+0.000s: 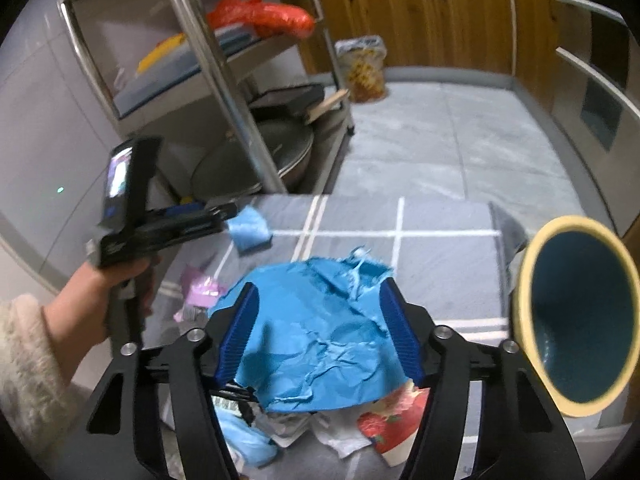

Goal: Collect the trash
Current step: 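Grasp the blue face mask with the left tool while the right tool grasps the crumpled blue bag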

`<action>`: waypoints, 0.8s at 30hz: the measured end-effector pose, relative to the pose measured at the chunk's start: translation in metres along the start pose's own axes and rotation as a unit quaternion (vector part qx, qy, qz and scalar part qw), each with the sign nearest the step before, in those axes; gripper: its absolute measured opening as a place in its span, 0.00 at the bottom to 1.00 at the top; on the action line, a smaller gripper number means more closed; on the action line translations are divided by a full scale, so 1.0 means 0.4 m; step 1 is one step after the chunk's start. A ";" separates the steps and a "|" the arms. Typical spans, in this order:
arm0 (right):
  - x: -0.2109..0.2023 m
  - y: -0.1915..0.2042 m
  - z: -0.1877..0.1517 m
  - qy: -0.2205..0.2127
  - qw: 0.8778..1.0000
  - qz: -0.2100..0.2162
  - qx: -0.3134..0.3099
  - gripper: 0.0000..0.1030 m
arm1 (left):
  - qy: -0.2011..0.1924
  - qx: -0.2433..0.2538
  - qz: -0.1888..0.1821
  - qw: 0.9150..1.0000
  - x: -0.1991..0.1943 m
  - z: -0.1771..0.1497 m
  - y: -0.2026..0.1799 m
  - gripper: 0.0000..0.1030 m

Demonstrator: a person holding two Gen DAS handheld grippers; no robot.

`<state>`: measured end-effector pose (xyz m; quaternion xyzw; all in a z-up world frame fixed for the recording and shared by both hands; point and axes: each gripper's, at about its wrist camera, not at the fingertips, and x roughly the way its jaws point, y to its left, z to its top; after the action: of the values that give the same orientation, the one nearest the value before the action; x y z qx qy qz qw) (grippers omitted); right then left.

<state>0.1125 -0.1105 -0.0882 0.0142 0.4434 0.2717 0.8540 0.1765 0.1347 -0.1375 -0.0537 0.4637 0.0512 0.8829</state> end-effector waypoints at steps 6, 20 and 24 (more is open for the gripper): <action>0.055 -0.007 -0.010 0.058 0.997 0.041 0.015 0.37 | 0.062 0.011 -0.012 0.998 0.091 -0.023 -0.022 0.33; -0.007 0.016 0.003 0.017 0.998 0.052 -0.001 0.01 | -0.015 0.036 0.010 0.999 -0.032 0.000 -0.033 0.10; -0.036 0.008 0.019 -0.001 0.999 0.043 -0.008 0.01 | -0.050 0.034 -0.001 0.998 -0.129 0.016 -0.048 0.10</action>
<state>0.1103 -0.1132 -0.0718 0.0268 0.4396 0.3120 0.8419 0.1550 0.1146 -0.0905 -0.0214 0.4208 0.0371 0.9062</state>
